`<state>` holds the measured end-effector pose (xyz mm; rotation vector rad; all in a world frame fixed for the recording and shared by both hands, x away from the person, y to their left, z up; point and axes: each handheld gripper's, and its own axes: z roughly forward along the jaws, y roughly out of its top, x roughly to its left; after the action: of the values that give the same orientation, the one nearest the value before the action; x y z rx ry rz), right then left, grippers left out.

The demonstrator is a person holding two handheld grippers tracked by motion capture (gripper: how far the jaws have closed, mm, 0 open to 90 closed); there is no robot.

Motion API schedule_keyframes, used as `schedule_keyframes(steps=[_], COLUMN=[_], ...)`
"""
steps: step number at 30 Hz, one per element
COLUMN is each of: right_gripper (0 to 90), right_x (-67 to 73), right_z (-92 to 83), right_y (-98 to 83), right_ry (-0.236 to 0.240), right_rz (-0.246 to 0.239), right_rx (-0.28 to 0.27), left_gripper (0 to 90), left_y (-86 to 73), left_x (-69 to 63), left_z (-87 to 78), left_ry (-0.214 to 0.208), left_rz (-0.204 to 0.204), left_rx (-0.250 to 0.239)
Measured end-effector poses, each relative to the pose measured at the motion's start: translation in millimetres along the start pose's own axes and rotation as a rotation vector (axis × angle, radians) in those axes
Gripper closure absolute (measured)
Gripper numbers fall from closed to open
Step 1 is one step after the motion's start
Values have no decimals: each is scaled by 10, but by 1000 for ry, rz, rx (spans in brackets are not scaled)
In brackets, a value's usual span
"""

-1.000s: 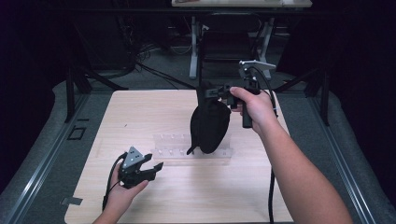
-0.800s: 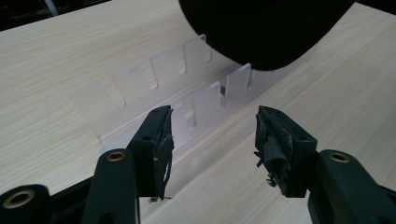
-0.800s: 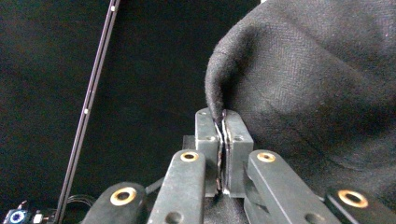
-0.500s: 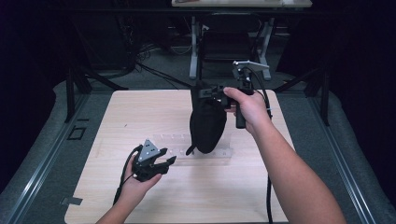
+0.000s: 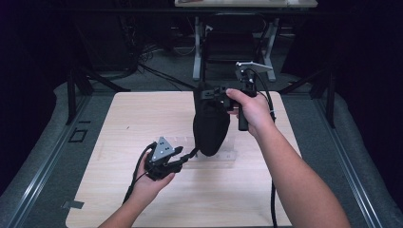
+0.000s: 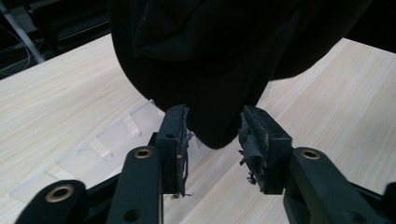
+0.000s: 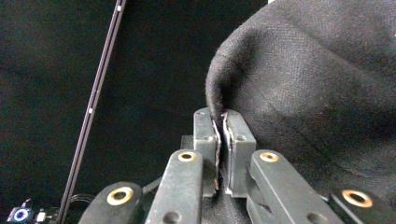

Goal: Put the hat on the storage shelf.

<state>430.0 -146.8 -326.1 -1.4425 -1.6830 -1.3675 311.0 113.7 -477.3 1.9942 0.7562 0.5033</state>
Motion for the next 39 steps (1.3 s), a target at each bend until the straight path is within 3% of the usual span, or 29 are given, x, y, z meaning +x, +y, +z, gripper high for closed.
schedule_keyframes(steps=[6, 16, 20, 24, 39], right_gripper=[857, 856, 855, 854, 795], right_x=[3, -6, -22, -13, 38], right_z=[2, 4, 10, 17, -44], right_y=[-6, -8, -16, -20, -24], right_ry=[-4, -1, 12, 13, 25], right_rz=[-6, -5, 5, 7, -11], right_rx=[-3, -12, -17, -19, -26], left_gripper=[648, 668, 776, 825, 852], left_y=[97, 178, 188, 193, 199], left_x=[-31, -122, -140, -156, -169], left_z=[-26, -84, -26, 15, 7], left_ry=[-8, -42, -31, -29, -1], left_rz=[-4, 38, 68, 86, 120], left_rx=[-30, -29, -4, 7, 8])
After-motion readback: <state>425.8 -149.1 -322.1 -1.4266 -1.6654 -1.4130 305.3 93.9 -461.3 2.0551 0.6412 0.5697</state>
